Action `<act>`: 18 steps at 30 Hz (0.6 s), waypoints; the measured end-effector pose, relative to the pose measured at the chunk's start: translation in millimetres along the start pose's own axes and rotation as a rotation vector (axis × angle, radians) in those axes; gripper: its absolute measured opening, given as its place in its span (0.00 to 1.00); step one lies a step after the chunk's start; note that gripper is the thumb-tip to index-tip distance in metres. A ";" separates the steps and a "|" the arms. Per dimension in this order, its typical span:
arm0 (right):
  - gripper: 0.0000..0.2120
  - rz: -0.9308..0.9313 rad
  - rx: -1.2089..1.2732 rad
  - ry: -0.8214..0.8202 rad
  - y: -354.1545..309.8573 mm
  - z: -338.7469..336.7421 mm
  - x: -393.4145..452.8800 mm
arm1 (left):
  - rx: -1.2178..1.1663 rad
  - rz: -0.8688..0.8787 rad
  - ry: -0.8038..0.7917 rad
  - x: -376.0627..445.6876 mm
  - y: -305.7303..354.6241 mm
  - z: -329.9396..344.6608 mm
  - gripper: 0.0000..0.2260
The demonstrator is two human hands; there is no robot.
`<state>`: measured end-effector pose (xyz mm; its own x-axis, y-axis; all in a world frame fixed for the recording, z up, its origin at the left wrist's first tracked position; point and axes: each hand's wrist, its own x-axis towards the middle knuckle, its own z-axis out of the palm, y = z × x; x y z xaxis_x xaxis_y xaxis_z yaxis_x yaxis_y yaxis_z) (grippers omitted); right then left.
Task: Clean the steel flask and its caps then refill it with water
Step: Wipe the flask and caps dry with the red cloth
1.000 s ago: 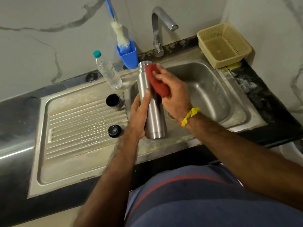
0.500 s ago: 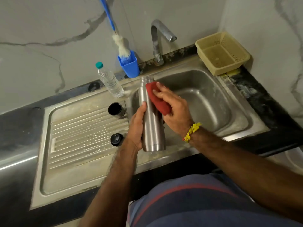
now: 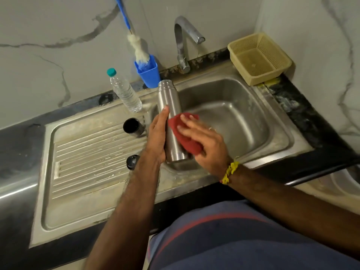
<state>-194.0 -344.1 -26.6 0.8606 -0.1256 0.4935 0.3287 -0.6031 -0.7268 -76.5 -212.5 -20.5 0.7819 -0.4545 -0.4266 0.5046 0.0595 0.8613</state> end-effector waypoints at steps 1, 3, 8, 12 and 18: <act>0.23 -0.111 -0.035 -0.094 1.0 -0.9 -6.5 | -0.025 -0.019 -0.031 3.4 1.5 -2.4 0.37; 0.24 -0.177 -0.080 -0.128 7.7 -7.1 -13.5 | -0.016 -0.029 0.008 9.2 -1.0 -7.5 0.37; 0.18 -0.170 -0.090 -0.094 3.8 -15.9 -20.6 | 0.032 -0.047 0.067 16.0 11.3 7.3 0.37; 0.27 -0.125 -0.067 -0.072 14.4 -25.9 -26.1 | -0.063 -0.036 0.139 28.7 20.8 13.4 0.35; 0.25 -0.076 -0.015 0.038 12.6 -16.6 -17.3 | -0.087 -0.137 0.066 27.0 7.1 15.2 0.46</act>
<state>-211.1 -362.6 -36.4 0.8182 -0.1088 0.5645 0.3860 -0.6238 -0.6797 -57.4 -237.9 -21.7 0.7246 -0.4047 -0.5579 0.6355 0.0791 0.7680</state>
